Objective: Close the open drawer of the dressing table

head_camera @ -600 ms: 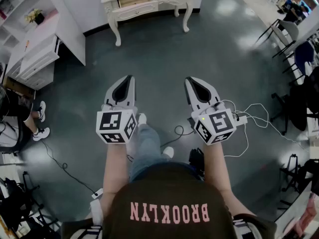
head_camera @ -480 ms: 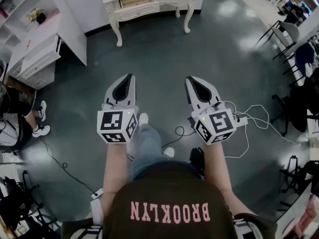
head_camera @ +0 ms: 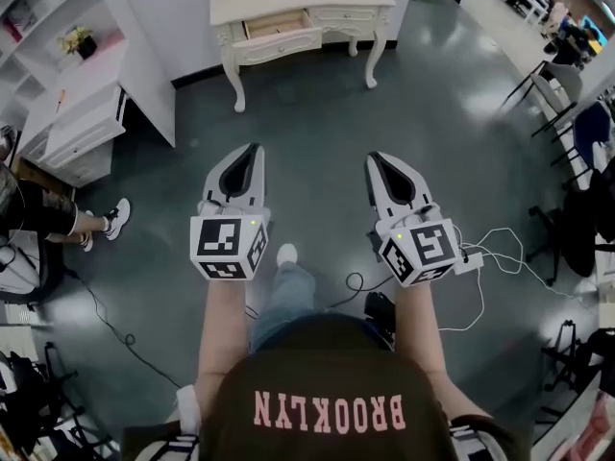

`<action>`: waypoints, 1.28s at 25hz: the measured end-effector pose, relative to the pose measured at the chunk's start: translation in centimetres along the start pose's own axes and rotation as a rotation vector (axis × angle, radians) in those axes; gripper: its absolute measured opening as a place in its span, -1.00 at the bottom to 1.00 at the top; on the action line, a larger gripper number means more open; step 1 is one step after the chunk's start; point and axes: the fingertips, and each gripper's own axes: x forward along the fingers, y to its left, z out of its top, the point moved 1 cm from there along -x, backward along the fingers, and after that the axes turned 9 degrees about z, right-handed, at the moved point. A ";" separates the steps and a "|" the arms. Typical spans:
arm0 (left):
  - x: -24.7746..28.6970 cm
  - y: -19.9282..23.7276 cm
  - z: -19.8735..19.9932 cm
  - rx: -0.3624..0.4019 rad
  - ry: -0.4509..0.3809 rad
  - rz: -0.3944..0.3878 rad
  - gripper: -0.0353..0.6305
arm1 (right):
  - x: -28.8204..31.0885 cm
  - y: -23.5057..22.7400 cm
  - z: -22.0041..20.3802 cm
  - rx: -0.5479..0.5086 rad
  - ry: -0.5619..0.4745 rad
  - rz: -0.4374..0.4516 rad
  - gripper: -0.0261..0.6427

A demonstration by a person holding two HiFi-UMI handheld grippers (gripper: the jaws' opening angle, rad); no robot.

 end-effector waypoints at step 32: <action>23.5 15.4 -5.9 -0.063 0.107 -0.084 -0.87 | 27.8 -8.0 -4.8 -0.007 0.123 -0.029 -0.93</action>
